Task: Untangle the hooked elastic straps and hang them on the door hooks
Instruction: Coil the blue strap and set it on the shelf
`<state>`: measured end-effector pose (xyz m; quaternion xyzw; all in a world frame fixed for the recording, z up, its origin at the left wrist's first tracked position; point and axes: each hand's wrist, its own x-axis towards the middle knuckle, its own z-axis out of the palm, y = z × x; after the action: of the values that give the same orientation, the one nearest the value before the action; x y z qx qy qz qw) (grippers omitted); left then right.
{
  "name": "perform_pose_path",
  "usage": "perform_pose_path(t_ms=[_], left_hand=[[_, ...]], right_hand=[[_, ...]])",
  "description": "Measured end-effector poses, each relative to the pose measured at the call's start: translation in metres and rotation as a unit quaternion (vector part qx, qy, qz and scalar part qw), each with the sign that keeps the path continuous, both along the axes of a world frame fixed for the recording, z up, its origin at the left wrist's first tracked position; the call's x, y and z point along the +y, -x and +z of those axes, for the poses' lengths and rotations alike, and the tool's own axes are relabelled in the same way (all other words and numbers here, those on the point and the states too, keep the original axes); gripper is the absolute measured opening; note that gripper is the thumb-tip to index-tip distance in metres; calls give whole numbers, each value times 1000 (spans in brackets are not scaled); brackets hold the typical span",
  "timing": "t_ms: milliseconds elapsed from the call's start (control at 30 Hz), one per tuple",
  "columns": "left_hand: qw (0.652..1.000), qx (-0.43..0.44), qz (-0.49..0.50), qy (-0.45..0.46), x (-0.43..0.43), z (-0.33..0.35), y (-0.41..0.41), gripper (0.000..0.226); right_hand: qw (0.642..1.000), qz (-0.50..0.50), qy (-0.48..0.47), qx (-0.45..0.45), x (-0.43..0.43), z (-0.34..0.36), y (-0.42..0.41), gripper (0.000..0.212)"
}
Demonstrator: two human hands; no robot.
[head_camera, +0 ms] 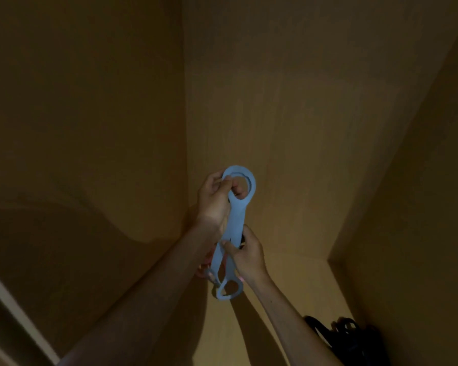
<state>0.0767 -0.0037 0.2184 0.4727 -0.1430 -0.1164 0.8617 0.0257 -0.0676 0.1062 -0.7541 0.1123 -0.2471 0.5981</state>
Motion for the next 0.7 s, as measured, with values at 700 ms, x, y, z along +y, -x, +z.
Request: perform_pose_path(t_ms=[700], left_hand=[[998, 40, -35, 40, 5, 6, 5, 10]], right_hand=[[996, -1, 94, 8, -26, -3, -2, 23]])
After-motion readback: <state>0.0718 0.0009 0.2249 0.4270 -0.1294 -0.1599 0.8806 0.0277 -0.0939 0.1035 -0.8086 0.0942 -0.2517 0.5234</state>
